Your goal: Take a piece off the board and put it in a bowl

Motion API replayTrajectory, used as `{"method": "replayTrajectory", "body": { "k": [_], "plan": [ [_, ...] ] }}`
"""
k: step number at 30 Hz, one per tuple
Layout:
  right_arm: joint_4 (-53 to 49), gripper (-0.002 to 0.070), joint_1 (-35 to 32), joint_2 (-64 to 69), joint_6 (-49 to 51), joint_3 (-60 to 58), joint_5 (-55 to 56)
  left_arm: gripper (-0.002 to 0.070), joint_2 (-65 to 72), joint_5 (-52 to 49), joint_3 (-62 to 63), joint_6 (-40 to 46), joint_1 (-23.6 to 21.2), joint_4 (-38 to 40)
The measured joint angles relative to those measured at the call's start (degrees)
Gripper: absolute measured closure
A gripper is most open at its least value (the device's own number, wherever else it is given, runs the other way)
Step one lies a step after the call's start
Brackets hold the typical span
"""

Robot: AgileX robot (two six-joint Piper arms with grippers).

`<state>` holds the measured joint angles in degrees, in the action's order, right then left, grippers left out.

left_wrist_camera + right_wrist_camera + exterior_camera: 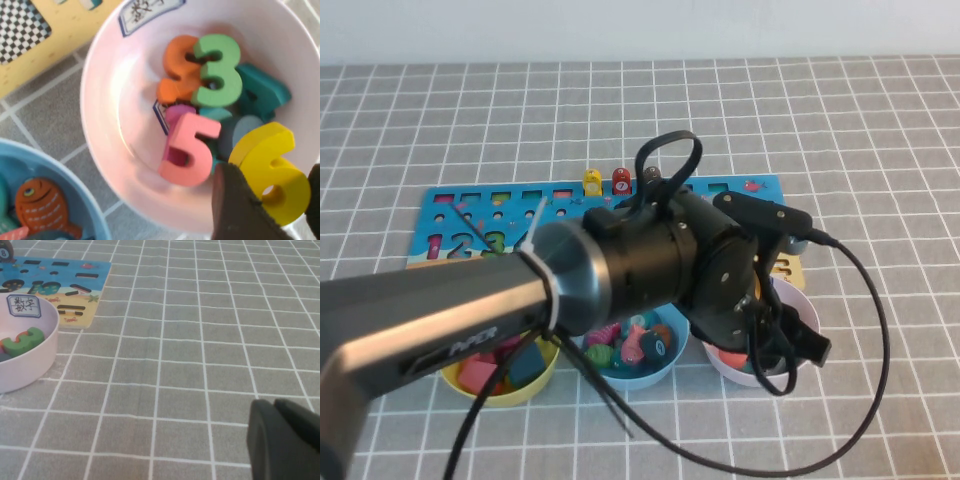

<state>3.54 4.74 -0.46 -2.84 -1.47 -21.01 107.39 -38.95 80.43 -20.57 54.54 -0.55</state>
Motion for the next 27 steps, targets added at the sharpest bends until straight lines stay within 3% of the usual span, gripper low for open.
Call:
{"method": "replayTrajectory", "body": {
  "k": [27],
  "plan": [
    [0.00,0.0694,0.00,0.00,0.00,0.00,-0.08,0.0427,7.07,2.19,5.22,-2.14,-0.66,-1.50]
  ]
}}
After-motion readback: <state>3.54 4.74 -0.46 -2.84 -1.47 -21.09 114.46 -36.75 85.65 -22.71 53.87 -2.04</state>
